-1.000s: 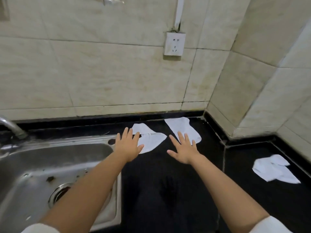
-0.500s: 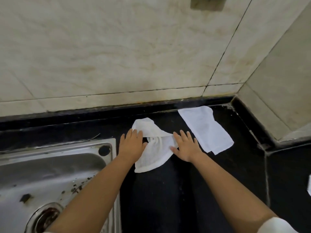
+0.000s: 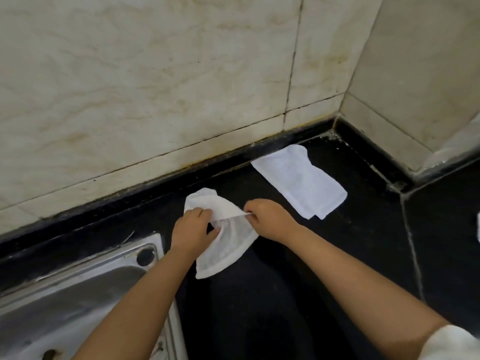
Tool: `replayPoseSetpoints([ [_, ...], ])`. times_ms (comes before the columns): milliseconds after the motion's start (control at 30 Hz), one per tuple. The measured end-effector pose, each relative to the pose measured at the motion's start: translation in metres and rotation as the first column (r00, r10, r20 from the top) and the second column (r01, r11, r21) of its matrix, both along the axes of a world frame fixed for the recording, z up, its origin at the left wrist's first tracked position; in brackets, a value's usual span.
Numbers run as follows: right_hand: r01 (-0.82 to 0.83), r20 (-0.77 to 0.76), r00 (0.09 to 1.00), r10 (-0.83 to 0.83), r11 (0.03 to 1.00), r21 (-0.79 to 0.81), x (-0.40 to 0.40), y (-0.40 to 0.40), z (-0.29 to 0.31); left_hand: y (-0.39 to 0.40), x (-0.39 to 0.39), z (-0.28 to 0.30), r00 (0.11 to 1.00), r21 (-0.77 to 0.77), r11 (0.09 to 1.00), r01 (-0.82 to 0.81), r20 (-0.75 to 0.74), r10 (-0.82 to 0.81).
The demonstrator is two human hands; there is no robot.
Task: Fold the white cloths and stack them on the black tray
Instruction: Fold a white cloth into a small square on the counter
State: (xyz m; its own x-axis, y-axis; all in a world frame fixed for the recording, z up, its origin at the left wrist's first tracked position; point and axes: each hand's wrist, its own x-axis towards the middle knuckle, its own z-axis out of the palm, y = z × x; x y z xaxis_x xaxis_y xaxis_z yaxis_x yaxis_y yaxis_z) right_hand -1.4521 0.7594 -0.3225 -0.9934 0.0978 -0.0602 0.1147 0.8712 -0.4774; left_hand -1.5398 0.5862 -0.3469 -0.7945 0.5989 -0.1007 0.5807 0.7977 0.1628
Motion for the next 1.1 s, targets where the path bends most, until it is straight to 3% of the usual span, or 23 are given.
replayPoseSetpoints([
  [100,-0.100,0.037,0.994,0.104,0.990,-0.096,0.042,0.012,0.034,0.023,0.027,0.015,0.997,0.072,0.995,0.065,-0.037,-0.062],
  [200,-0.076,0.086,0.993,0.086,0.991,-0.113,0.096,0.039,0.063,0.051,0.059,0.039,0.983,0.100,0.978,0.182,-0.036,-0.180],
  [367,0.168,0.013,0.985,-0.169,0.985,0.045,0.213,0.120,0.109,0.124,0.132,0.102,0.871,0.144,0.860,0.490,-0.042,-0.489],
  [467,0.342,-0.071,0.939,-0.337,0.936,0.087,0.306,0.166,0.145,0.183,0.197,0.142,0.802,0.285,0.755,0.591,-0.111,-0.587],
  [567,0.529,-0.149,0.847,-0.510,0.838,0.138,0.407,0.199,0.176,0.244,0.276,0.171,0.704,0.368,0.616,0.696,-0.180,-0.687],
  [667,0.725,-0.241,0.685,-0.688,0.677,0.127,0.506,0.216,0.192,0.292,0.361,0.184,0.633,0.416,0.515,0.749,-0.219,-0.743],
  [767,0.838,-0.298,0.544,-0.784,0.524,0.151,0.589,0.214,0.190,0.323,0.433,0.183,0.531,0.388,0.419,0.821,-0.246,-0.811],
  [833,0.867,-0.310,0.499,-0.809,0.467,0.174,0.635,0.201,0.181,0.330,0.471,0.178,0.429,0.347,0.339,0.874,-0.228,-0.874],
  [933,0.860,-0.191,0.500,-0.845,0.457,0.227,0.689,0.171,0.153,0.325,0.513,0.156,0.238,0.199,0.210,0.957,-0.133,-0.962],
  [1100,0.806,0.295,0.501,-0.814,0.562,0.183,0.732,0.105,0.082,0.297,0.546,0.092,0.022,-0.063,0.005,0.998,0.278,-0.960],
])
